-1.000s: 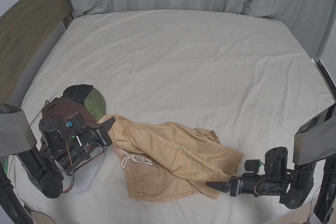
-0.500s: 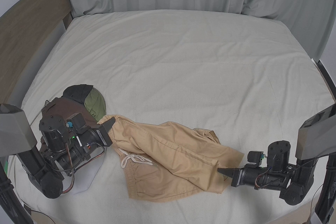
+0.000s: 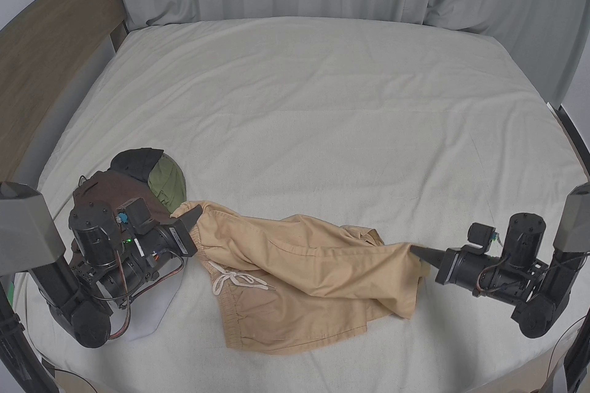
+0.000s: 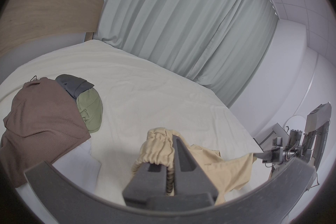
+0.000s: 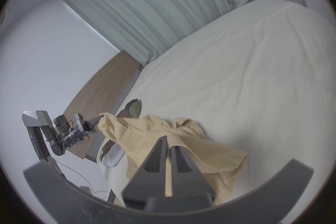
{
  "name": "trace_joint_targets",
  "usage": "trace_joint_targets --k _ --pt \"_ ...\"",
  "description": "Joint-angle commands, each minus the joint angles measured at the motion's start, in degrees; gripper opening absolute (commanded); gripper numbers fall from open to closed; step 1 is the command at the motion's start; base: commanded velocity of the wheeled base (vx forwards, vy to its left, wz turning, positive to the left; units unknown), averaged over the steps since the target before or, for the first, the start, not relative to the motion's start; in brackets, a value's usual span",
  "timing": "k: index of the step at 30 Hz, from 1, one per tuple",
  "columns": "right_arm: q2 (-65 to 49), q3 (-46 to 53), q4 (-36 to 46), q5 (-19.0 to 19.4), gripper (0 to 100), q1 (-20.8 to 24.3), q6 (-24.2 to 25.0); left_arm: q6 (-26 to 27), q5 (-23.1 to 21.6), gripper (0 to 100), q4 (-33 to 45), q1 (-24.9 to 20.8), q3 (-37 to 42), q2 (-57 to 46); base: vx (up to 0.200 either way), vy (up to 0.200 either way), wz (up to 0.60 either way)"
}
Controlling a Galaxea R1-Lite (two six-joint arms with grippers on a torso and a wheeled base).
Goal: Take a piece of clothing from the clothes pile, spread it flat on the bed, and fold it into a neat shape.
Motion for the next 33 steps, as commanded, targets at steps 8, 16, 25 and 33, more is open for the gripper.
trace_joint_targets --k 8,16,25,33 --pt "-5.6 -1.5 0.0 4.7 0 -3.5 0.1 0.0 0.0 0 -0.1 0.0 0.0 0.1 0.000 0.000 0.00" --pt "-3.1 -0.1 0.0 4.8 0 -1.6 0.3 0.0 0.0 0 -0.1 0.0 0.0 0.0 0.000 0.000 0.00" --pt "-2.9 1.6 0.0 4.8 0 -1.1 -0.1 0.0 0.0 0 -0.1 0.0 0.0 0.0 0.000 0.000 0.00" --pt "-1.7 1.5 0.0 4.7 100 0.5 0.1 0.0 0.0 0 -0.1 0.0 0.0 0.1 0.000 0.000 0.00"
